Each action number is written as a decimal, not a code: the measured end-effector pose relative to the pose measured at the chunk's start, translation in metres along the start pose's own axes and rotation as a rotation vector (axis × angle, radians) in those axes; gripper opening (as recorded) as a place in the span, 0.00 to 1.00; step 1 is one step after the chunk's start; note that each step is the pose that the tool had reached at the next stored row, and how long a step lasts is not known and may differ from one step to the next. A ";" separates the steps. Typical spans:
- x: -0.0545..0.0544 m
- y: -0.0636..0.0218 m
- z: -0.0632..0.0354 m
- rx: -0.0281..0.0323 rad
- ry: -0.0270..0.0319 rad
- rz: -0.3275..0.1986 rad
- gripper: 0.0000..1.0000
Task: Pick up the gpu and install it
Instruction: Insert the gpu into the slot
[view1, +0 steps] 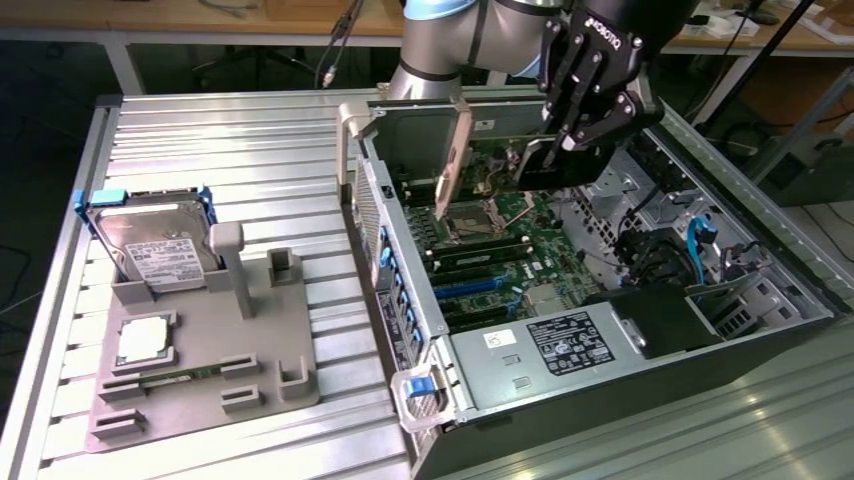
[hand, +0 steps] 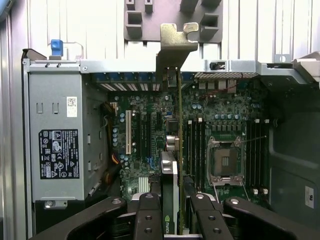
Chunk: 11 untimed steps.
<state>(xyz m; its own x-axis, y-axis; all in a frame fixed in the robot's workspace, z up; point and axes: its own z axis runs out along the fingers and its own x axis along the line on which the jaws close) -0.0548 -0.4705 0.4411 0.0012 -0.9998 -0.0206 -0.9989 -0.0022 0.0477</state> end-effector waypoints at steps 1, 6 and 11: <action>0.000 0.0000 0.0008 0.0000 0.0000 0.000 0.27; 0.000 -0.0002 0.0032 0.0000 0.0000 0.000 0.27; 0.000 -0.0003 0.0053 0.0000 -0.0001 0.000 0.27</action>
<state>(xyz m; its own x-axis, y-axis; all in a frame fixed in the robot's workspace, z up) -0.0548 -0.4705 0.4357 0.0012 -0.9998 -0.0207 -0.9989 -0.0022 0.0477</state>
